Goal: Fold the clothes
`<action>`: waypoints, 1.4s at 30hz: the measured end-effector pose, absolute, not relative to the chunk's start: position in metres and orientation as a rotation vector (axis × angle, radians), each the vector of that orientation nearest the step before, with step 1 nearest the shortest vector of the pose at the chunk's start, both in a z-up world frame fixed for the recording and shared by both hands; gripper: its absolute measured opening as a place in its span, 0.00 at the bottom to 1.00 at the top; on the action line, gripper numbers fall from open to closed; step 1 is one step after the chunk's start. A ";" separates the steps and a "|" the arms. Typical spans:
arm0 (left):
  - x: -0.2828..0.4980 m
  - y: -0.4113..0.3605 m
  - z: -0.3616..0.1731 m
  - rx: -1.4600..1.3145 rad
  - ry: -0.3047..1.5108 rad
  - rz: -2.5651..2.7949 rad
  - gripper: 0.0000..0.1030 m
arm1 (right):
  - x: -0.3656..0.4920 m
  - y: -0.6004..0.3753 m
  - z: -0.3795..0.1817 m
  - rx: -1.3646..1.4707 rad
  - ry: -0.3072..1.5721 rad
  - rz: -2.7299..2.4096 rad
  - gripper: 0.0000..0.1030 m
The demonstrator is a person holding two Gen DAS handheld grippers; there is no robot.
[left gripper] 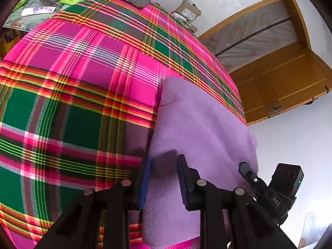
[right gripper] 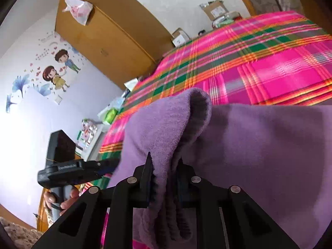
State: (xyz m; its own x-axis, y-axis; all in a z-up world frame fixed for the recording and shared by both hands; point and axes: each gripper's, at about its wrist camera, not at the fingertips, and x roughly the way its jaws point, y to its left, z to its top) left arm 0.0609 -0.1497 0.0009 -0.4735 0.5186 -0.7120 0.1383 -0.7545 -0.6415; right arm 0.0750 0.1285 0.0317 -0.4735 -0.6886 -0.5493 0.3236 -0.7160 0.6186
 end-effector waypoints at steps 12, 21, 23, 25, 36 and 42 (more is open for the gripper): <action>0.061 -0.132 0.003 -1.469 -0.893 2.288 0.29 | 0.086 0.161 0.029 1.132 -0.589 -2.343 0.18; 0.064 -0.130 0.003 -1.483 -0.898 2.278 0.29 | 0.080 0.157 0.012 1.202 -0.480 -2.402 0.20; 0.065 -0.130 0.004 -1.485 -0.893 2.272 0.29 | 0.080 0.159 0.012 1.202 -0.471 -2.414 0.24; 0.066 -0.131 0.003 -1.486 -0.891 2.264 0.29 | 0.079 0.159 0.013 1.206 -0.459 -2.431 0.27; 0.074 -0.138 0.004 -1.472 -0.890 2.255 0.29 | 0.099 0.154 0.045 1.080 -0.252 -2.638 0.35; 0.074 -0.135 0.002 -1.474 -0.884 2.242 0.29 | 0.098 0.141 0.067 0.942 -0.141 -2.733 0.35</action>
